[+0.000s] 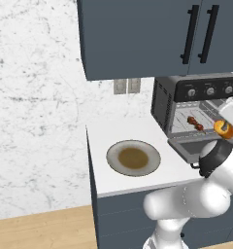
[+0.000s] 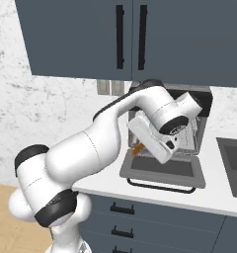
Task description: Pick up the kebab skewer and baguette bread, and place them inside the toaster oven. Close the toaster oven door and start by setting the timer.
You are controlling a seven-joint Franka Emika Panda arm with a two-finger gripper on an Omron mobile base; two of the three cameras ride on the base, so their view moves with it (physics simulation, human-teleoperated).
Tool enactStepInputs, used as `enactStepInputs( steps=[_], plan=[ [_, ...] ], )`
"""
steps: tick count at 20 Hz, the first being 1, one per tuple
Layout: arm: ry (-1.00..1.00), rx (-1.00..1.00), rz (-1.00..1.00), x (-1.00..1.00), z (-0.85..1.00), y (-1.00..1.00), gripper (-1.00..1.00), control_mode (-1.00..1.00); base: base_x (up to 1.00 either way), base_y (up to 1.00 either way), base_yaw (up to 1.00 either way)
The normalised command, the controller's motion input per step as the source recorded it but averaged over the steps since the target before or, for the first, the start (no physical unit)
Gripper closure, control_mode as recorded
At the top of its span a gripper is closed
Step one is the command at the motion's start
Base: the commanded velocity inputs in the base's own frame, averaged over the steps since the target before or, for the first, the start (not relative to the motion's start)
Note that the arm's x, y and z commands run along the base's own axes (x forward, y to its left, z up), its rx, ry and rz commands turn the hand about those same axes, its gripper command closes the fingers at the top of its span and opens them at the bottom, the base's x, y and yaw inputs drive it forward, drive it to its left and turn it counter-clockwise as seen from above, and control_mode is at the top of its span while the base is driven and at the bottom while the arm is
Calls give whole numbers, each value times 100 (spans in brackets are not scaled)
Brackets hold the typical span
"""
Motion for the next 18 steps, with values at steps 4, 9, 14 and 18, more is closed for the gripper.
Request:
enactStepInputs(
  steps=[4, 9, 14, 18],
  plan=[
    [-26, 0, 17, 29, -5, -49, 100, -100, 0, 0, 0],
    [-26, 3, 4, 45, -5, -7, 100, -100, 0, 0, 0],
    [-28, 1, 0, 35, -34, 4, 100, -100, 0, 0, 0],
    [-16, -3, 0, 21, -38, 0, 100, -100, 0, 0, 0]
  ],
)
